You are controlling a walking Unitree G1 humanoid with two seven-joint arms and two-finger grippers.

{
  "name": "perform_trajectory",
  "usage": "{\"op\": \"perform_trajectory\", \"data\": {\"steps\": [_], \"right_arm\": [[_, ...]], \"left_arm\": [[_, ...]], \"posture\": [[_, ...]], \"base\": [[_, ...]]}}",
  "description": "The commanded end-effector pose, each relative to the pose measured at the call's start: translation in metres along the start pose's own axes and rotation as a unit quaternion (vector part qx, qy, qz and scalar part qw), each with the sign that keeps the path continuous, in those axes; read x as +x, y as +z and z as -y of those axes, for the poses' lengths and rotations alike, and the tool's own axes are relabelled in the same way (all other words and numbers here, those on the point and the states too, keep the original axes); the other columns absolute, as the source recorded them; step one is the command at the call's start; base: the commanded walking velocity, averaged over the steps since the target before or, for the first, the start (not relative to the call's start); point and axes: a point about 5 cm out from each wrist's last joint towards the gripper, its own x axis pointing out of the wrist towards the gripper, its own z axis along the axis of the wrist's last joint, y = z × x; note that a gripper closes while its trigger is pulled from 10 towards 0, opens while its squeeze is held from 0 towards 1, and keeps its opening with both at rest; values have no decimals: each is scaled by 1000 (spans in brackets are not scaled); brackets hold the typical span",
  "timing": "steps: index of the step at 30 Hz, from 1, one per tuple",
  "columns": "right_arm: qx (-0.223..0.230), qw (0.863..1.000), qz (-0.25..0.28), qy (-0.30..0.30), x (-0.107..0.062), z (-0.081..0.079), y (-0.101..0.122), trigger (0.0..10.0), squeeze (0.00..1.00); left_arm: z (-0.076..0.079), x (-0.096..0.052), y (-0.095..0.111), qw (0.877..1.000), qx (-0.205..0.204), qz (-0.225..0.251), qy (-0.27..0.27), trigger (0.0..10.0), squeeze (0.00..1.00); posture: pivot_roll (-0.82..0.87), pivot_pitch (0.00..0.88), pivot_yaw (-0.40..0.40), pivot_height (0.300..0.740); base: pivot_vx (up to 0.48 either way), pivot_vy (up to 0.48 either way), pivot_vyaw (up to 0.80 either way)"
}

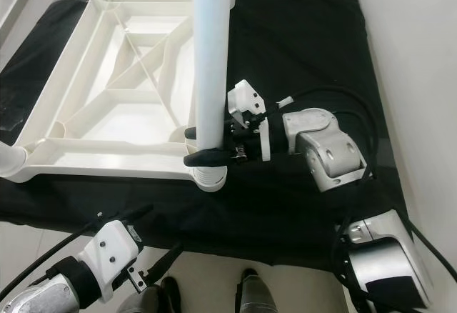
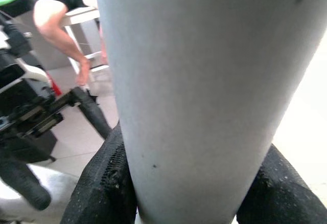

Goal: Building children table

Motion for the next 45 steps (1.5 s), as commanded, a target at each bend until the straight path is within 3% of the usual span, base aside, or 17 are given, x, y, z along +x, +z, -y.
{"op": "perform_trajectory", "data": {"steps": [1,4,10,16,24,32,38,45], "right_arm": [[14,997,-43,-55,1,2,-20,10000,0],[-12,997,-32,-63,0,-3,-19,10000,0],[-61,998,-21,-13,0,-34,-20,10000,0],[-81,996,-39,-8,4,-40,-23,10000,0],[-90,994,-64,-11,6,-38,-26,10000,0],[-76,993,-76,57,-2,-36,-19,10000,0],[-73,988,-104,93,-8,-24,-15,10000,0],[-42,991,-87,87,-4,-10,-9,10000,0]], "left_arm": [[5,0,-5,1000,-7,-8,-3,10000,0],[5,0,-5,1000,-7,-8,-4,10000,0],[4,0,-5,1000,-6,-8,-4,10000,0],[4,1,-6,1000,-5,-8,-5,10000,0],[5,2,-6,1000,-3,-8,-5,10000,0],[6,2,-6,1000,-5,-6,-5,10000,0],[7,2,-5,1000,-6,-5,-5,10000,0],[8,2,-4,1000,-7,-5,-4,10000,0]], "posture": [[-2,366,30,740],[-3,366,31,740],[-6,361,32,740],[-6,354,33,740],[-7,348,28,740],[-12,343,26,740],[-8,349,20,740],[-7,355,18,740]], "base": [[0,0,0],[0,0,0],[0,0,0],[0,0,0],[0,0,0],[0,0,0],[0,0,0],[0,0,0]]}}
